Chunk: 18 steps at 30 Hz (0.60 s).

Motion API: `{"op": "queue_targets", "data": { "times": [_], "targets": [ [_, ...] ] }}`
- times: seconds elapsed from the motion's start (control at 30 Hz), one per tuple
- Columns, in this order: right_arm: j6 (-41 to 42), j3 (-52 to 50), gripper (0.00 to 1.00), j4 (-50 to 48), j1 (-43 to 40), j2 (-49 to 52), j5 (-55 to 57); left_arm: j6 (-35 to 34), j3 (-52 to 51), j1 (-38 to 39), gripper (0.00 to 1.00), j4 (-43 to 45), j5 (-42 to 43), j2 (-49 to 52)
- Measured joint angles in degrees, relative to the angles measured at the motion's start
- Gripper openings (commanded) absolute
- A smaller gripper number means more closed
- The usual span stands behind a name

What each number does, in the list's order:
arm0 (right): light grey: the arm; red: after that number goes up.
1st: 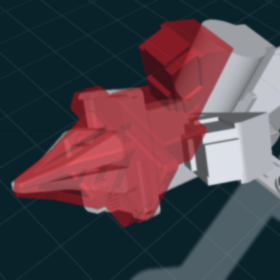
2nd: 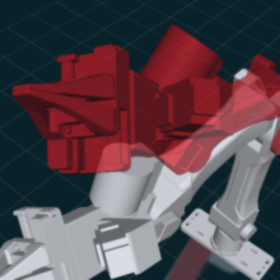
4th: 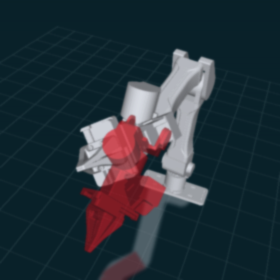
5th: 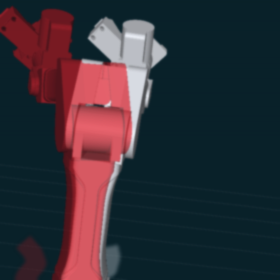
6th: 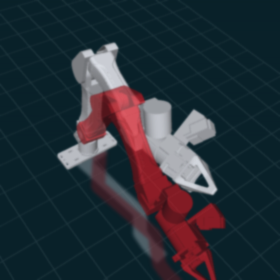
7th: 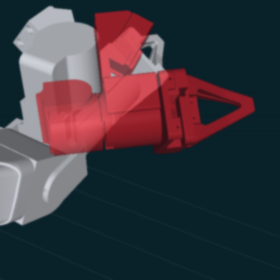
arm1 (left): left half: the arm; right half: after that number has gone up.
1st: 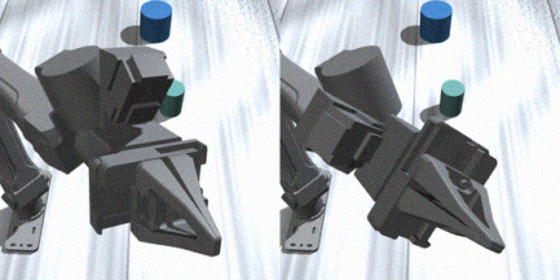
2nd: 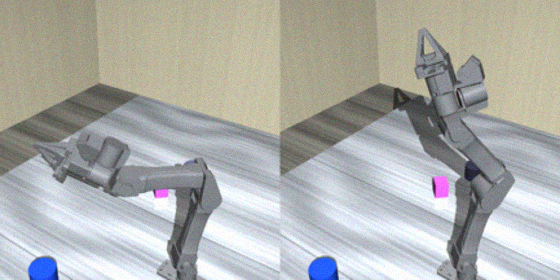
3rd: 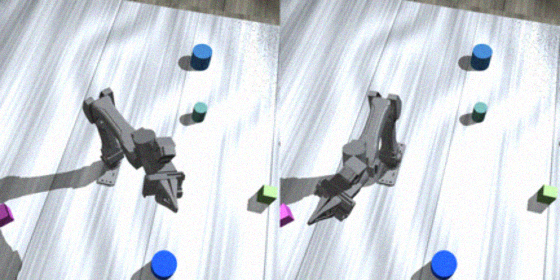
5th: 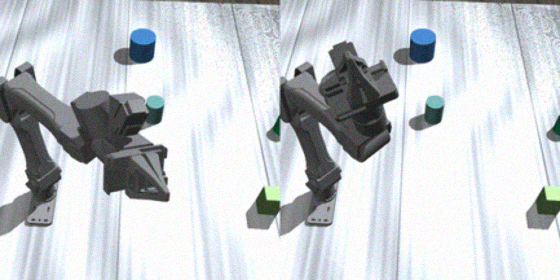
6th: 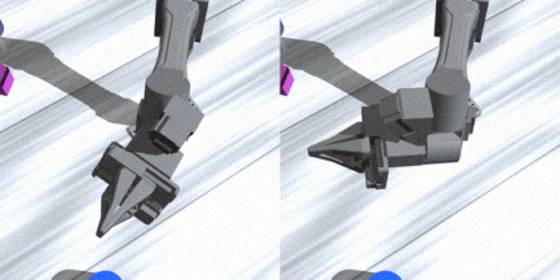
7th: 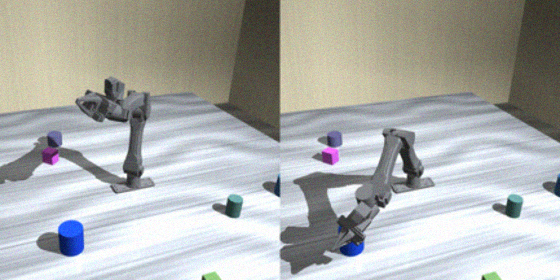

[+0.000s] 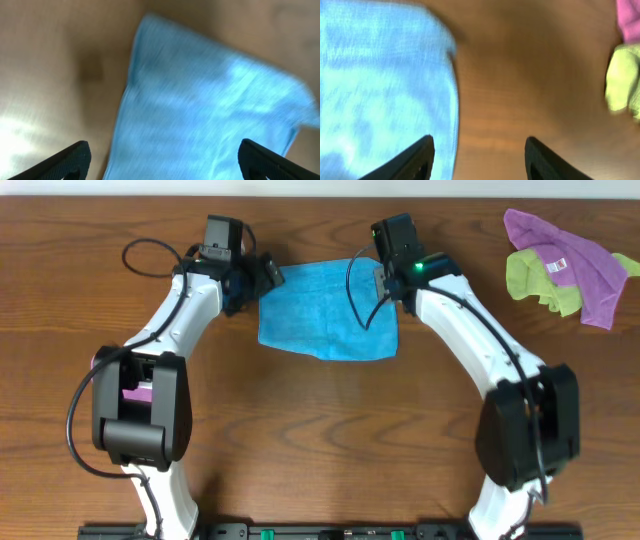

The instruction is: Fold the cloth

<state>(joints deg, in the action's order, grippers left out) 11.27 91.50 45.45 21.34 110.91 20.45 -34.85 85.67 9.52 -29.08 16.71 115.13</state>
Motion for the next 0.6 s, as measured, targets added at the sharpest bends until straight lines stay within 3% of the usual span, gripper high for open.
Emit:
{"op": "queue_targets", "data": {
  "times": [0.1, 0.2, 0.37, 0.6],
  "targets": [
    [6.7, 0.3, 0.55, 10.1, -0.2, -2.6, -3.9, -2.1, 0.0, -0.2, 0.96, -8.9, 1.8, -1.9],
    [11.3, 0.3, 0.55, 14.2, -1.3, -2.9, -7.9, -4.5, 0.1, -0.5, 0.96, -15.3, 4.5, -4.1],
    [15.1, 0.3, 0.55, 14.7, -3.7, -2.8, -13.6, -7.3, 0.3, -0.9, 0.96, -22.9, 6.0, -5.1],
    [16.8, -0.4, 0.55, 13.3, -7.8, -2.6, -22.0, -10.4, 0.3, -0.9, 0.96, -26.6, 6.5, -5.1]
  ]
}}
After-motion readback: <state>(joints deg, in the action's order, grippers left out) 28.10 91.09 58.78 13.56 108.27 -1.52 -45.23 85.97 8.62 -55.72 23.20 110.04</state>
